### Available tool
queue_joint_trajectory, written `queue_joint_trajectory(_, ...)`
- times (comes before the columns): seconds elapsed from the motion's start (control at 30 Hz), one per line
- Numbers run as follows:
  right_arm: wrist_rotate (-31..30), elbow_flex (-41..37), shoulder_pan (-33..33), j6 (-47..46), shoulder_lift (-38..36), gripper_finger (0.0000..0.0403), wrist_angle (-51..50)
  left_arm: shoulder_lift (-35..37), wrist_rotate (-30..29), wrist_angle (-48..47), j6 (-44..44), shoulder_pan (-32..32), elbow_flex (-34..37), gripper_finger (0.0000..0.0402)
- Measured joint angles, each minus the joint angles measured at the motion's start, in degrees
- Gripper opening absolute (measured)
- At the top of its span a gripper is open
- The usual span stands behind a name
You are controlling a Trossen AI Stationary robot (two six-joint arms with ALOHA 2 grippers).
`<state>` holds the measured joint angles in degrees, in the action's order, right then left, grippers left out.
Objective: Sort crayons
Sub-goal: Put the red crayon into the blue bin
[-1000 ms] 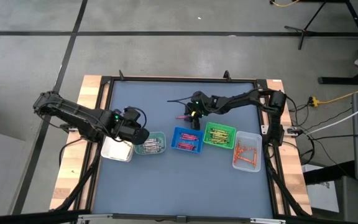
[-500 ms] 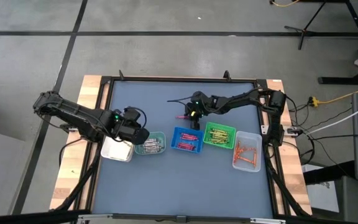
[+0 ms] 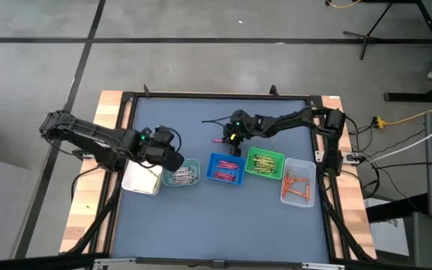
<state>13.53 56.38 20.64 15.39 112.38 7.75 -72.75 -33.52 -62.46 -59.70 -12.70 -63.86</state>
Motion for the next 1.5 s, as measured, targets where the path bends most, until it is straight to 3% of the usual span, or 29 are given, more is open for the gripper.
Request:
queue_joint_trajectory(0.2,0.0,0.0,0.0,-0.1,0.0,0.0012,0.0,0.0,3.0,5.0,10.0,6.0,0.0,0.0088)
queue_joint_trajectory(0.53,0.0,0.0,0.0,-0.1,0.0,0.0015,0.0,0.0,17.8,8.3,30.1,17.6,0.0,0.0088)
queue_joint_trajectory(0.83,0.1,-0.1,0.0,-0.1,0.0,0.0013,-0.1,0.0,25.8,8.4,44.0,25.5,0.0,0.0088)
queue_joint_trajectory(1.07,0.2,-0.2,0.0,-0.2,-0.9,0.001,0.7,0.0,28.9,8.6,49.7,29.9,0.0,0.0088)
queue_joint_trajectory(1.5,0.7,-0.2,0.0,-2.6,-10.7,0.0011,1.0,0.0,29.2,8.6,49.8,34.3,0.0,0.0089)
